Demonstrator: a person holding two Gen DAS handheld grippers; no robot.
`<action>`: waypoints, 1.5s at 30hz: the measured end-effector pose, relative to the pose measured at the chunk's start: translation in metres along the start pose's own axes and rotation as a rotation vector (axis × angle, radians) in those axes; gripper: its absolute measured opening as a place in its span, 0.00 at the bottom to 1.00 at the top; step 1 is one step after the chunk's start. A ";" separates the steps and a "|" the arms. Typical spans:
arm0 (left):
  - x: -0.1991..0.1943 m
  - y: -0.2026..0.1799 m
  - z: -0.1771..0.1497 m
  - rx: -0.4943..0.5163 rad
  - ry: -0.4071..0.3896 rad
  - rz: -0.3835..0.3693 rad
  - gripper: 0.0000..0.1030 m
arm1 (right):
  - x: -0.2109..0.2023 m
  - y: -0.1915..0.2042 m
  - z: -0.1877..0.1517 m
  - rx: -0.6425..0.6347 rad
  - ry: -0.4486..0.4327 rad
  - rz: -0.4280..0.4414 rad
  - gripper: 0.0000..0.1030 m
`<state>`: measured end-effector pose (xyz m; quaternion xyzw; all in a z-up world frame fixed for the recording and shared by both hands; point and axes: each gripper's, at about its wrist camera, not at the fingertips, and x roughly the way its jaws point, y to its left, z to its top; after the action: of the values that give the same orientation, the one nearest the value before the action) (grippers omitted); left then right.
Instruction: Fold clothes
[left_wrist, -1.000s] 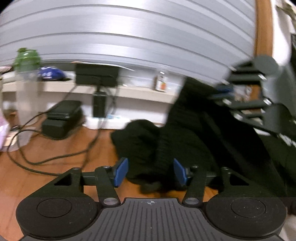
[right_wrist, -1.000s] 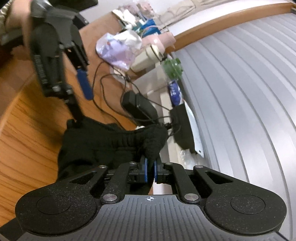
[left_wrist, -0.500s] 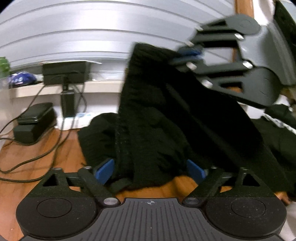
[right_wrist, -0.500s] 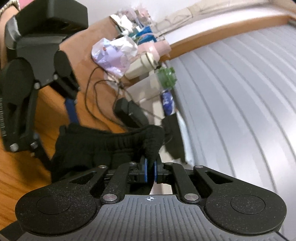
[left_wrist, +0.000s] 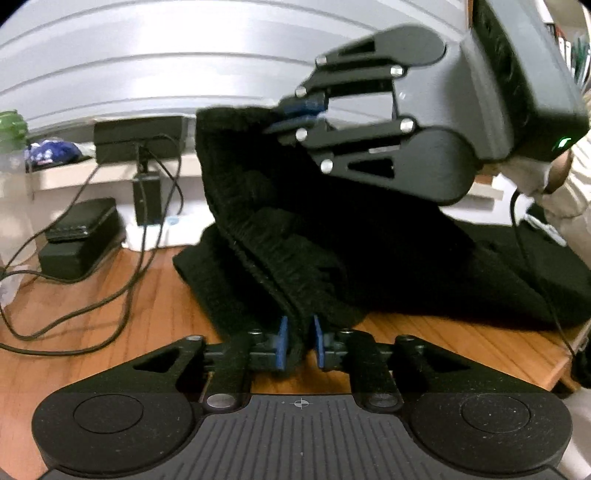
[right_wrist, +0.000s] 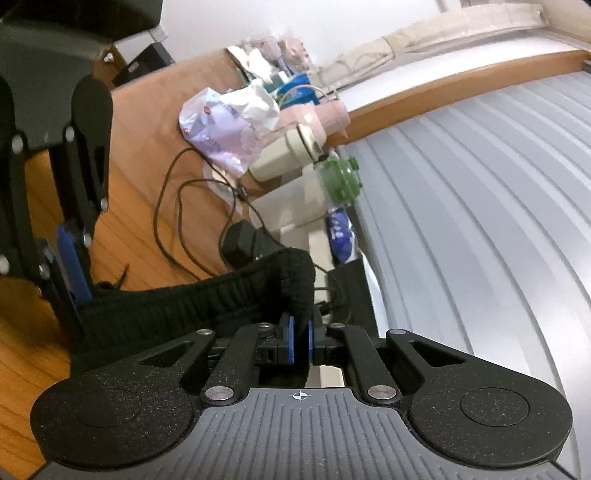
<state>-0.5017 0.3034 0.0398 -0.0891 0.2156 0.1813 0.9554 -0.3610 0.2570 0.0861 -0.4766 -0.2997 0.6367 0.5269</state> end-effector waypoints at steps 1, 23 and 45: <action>0.000 -0.001 0.001 0.003 -0.015 0.007 0.64 | 0.002 0.000 -0.002 0.001 0.006 -0.001 0.07; -0.022 0.022 -0.006 -0.097 0.156 -0.090 0.15 | 0.050 0.036 -0.014 0.100 -0.013 0.220 0.15; 0.020 -0.045 0.068 0.084 0.008 0.067 0.66 | -0.080 -0.043 -0.162 0.312 0.243 0.094 0.59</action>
<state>-0.4416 0.2854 0.0952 -0.0423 0.2299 0.2035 0.9508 -0.1961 0.1724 0.0878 -0.4758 -0.1089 0.6373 0.5963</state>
